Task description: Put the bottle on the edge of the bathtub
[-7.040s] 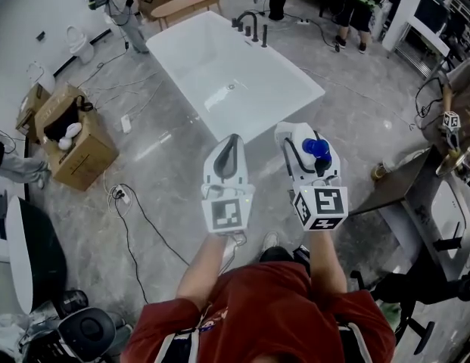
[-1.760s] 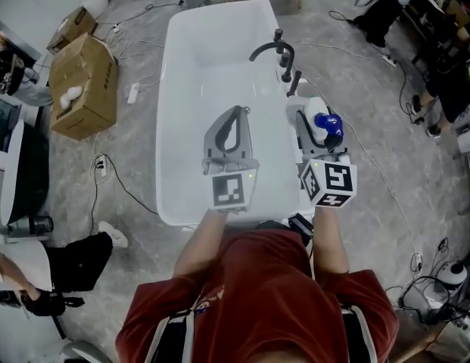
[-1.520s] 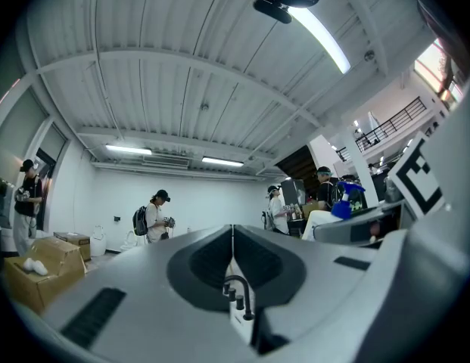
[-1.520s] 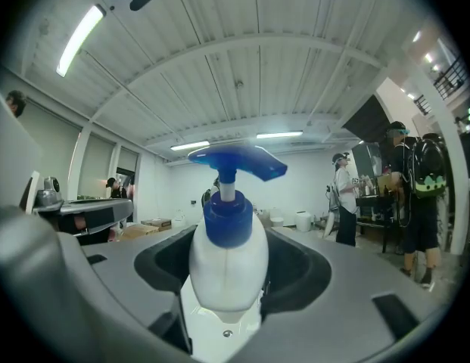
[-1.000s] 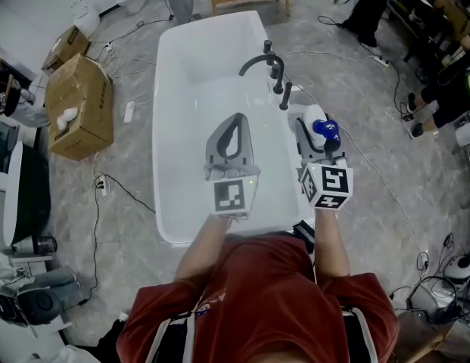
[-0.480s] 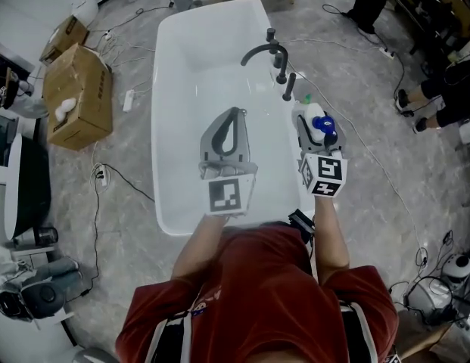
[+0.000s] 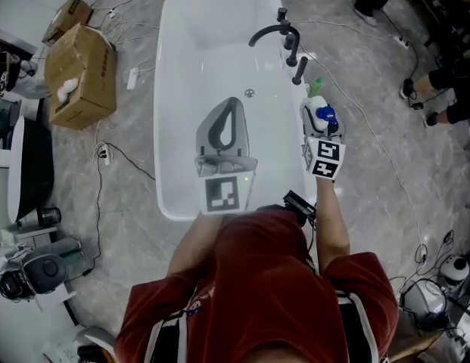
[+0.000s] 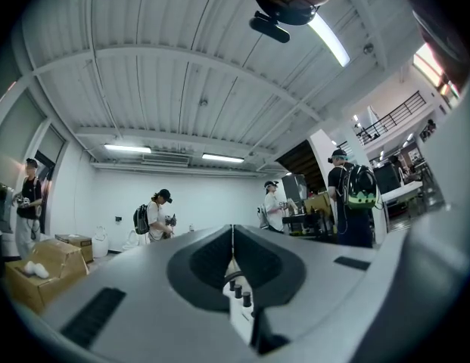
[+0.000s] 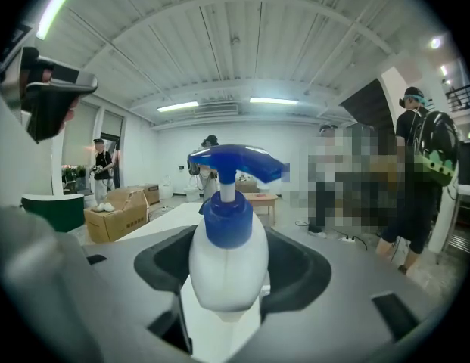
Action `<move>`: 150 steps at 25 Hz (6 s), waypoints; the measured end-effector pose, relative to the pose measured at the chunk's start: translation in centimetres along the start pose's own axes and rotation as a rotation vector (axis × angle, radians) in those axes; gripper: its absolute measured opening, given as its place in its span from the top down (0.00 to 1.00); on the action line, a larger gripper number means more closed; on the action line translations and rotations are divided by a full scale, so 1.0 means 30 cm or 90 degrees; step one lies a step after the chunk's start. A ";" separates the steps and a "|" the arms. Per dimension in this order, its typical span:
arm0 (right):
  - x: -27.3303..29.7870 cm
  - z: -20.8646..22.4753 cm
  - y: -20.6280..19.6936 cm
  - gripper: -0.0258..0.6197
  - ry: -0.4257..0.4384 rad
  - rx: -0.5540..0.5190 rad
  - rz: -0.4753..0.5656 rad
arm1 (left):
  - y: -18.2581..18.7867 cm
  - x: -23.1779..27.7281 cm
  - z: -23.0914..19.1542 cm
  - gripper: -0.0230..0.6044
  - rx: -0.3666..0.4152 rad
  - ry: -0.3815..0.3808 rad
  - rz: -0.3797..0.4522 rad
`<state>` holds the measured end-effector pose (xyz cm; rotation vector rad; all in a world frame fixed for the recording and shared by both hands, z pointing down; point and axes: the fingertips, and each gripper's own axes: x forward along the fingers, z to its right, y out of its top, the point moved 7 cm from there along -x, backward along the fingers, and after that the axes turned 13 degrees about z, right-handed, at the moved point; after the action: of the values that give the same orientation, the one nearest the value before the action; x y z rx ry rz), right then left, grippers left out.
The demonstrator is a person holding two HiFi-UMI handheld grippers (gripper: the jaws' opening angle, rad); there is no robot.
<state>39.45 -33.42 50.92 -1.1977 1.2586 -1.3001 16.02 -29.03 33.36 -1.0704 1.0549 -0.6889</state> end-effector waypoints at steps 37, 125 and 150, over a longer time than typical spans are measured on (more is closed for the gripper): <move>0.162 0.062 -0.625 0.54 0.005 -0.009 -0.182 | -0.175 0.041 0.006 0.94 0.039 0.006 -0.061; 0.023 -0.563 0.575 0.36 0.137 -0.031 0.225 | -0.032 -0.091 -0.403 0.94 0.014 0.063 0.010; 0.056 -0.745 0.573 0.60 0.186 -0.056 0.212 | -0.057 -0.096 -0.508 0.94 0.026 0.057 0.012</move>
<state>16.94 -33.80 33.86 -0.8287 1.6613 -1.2066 0.87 -32.60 34.34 -1.0005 1.1218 -0.7459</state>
